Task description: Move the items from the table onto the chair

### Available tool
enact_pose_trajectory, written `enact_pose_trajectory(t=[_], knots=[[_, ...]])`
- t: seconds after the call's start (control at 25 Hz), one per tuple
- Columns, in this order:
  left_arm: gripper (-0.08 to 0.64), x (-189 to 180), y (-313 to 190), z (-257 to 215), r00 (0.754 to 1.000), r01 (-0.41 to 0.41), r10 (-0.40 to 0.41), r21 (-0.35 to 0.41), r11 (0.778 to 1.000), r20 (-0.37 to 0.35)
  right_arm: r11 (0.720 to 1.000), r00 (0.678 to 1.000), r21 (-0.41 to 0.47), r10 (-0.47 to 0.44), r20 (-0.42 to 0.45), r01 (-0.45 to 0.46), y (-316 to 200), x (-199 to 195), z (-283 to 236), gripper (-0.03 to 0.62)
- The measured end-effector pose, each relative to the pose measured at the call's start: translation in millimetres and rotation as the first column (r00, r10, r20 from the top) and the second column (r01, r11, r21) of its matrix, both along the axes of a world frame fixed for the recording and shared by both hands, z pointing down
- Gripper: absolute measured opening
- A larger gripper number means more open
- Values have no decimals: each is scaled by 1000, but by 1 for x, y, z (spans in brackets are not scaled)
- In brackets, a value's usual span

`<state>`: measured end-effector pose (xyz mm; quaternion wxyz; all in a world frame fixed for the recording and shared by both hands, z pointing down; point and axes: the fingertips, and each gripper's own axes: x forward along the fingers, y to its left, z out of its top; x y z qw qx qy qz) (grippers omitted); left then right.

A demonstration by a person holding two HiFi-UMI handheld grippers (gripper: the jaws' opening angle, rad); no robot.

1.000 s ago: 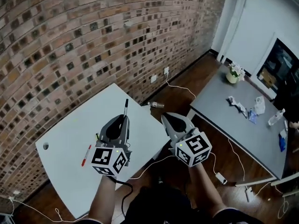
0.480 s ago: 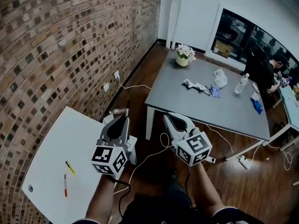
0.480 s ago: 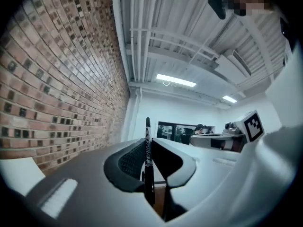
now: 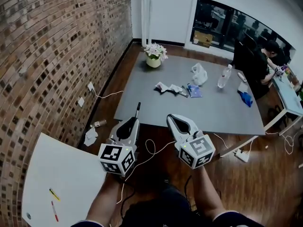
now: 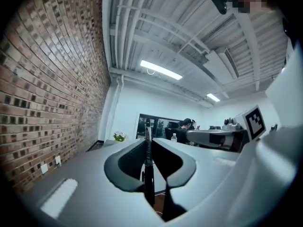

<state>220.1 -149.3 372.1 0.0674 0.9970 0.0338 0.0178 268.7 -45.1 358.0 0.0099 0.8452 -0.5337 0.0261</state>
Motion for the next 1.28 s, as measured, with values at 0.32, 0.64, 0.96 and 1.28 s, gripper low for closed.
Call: enact_pose_trajectory(t=[0.32, 0.64, 0.96, 1.28], knots=[[55, 124, 55, 42, 990, -97, 94, 26, 995, 109, 997, 996, 7, 72, 55, -72, 51, 96, 17, 2], [55, 216, 79, 105, 960, -145, 132, 32, 989, 246, 994, 990, -28, 104, 99, -101, 72, 170, 44, 2], [55, 292, 81, 191, 888, -191, 143, 66, 979, 437, 988, 978, -75, 147, 145, -138, 88, 224, 71, 2], [55, 337, 88, 260, 789, -228, 133, 85, 970, 599, 974, 960, -119, 214, 182, -195, 119, 251, 92, 2]])
